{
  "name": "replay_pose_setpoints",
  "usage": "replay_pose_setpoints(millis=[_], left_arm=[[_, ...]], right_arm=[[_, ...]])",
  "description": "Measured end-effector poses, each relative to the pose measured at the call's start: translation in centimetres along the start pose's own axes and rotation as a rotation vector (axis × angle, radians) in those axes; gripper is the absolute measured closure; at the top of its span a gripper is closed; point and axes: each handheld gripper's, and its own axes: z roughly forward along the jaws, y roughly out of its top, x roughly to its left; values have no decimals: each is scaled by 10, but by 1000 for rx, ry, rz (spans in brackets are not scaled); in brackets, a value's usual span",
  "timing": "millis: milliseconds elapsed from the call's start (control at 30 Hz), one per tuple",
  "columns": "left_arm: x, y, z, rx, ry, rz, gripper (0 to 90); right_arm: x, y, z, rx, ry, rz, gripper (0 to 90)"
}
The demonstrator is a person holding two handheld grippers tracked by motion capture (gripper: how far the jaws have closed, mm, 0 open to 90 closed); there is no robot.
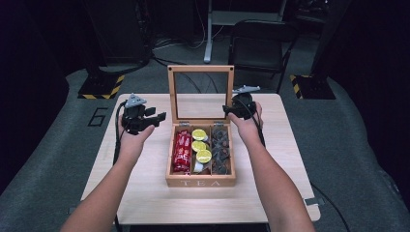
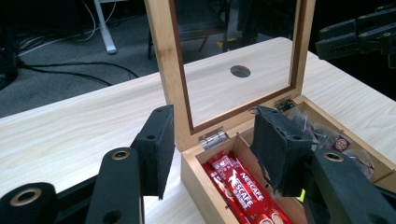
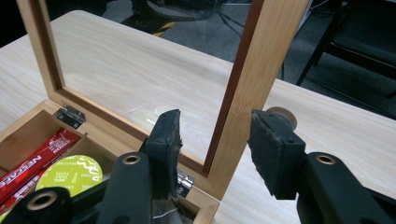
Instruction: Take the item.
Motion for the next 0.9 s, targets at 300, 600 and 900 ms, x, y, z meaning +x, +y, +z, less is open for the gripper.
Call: replay_pose_setpoints(millis=[300, 600, 900], left_arm=[[1, -1, 0, -3, 4, -8, 468], [0, -5, 1, -10, 2, -26, 431], [0, -4, 0, -14, 9, -35, 427]], right_arm=[[2, -5, -4, 19, 25, -20, 459], [12, -14, -10, 12, 102, -57, 403], [26, -26, -21, 18, 163, -84, 331]])
